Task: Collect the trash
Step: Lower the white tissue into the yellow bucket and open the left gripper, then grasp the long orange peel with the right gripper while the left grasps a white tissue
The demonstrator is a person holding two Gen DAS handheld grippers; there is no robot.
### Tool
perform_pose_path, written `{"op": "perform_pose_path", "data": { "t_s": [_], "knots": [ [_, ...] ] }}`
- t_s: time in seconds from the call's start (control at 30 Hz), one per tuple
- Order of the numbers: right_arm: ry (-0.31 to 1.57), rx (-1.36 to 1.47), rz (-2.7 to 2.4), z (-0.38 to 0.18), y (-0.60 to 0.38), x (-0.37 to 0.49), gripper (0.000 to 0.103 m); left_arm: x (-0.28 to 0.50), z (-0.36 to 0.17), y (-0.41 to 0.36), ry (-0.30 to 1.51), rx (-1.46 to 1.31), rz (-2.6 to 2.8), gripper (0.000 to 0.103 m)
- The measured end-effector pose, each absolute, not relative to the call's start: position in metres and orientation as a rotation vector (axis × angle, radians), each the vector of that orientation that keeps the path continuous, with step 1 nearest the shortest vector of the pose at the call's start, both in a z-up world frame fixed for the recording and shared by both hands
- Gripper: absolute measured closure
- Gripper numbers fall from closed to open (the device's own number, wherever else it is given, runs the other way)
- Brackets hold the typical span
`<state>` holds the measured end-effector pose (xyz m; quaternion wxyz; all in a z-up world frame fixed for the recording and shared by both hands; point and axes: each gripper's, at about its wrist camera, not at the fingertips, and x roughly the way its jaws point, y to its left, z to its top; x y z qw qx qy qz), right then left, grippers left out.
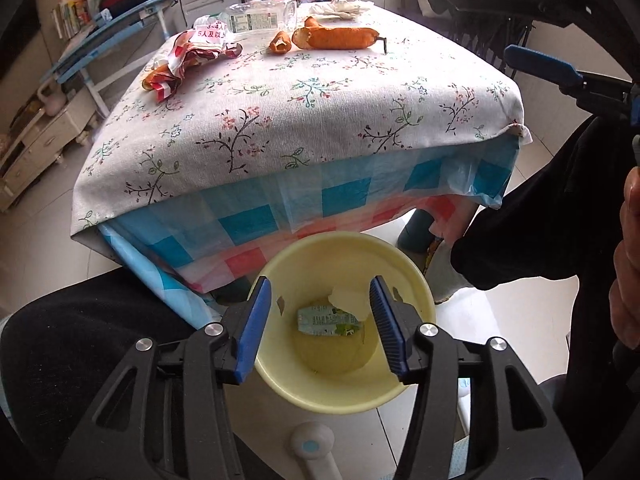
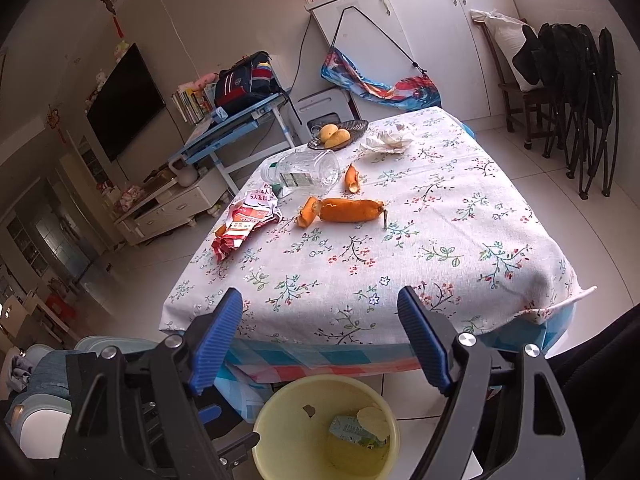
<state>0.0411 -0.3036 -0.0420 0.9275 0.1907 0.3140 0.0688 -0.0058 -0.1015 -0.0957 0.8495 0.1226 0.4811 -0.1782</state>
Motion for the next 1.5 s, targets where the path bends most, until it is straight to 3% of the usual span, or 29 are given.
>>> {"op": "perform_pose_path", "data": {
  "t_s": [0.37, 0.5, 1.07, 1.5],
  "knots": [
    [0.652, 0.382, 0.135, -0.043, -0.303, 0.041, 0.024, -0.010, -0.072, -0.091, 0.868, 0.211, -0.326, 0.038],
    [0.658, 0.373, 0.139, -0.045, -0.300, 0.043, 0.024, -0.008, -0.058, -0.076, 0.789, 0.146, -0.265, 0.029],
    [0.683, 0.330, 0.177, -0.037, -0.295, 0.068, 0.022, 0.043, -0.024, -0.014, 0.667, -0.057, -0.131, 0.025],
    [0.821, 0.001, 0.214, -0.034, -0.285, 0.159, 0.018, 0.133, -0.022, 0.032, 0.644, -0.235, -0.048, 0.025]
  ]
}}
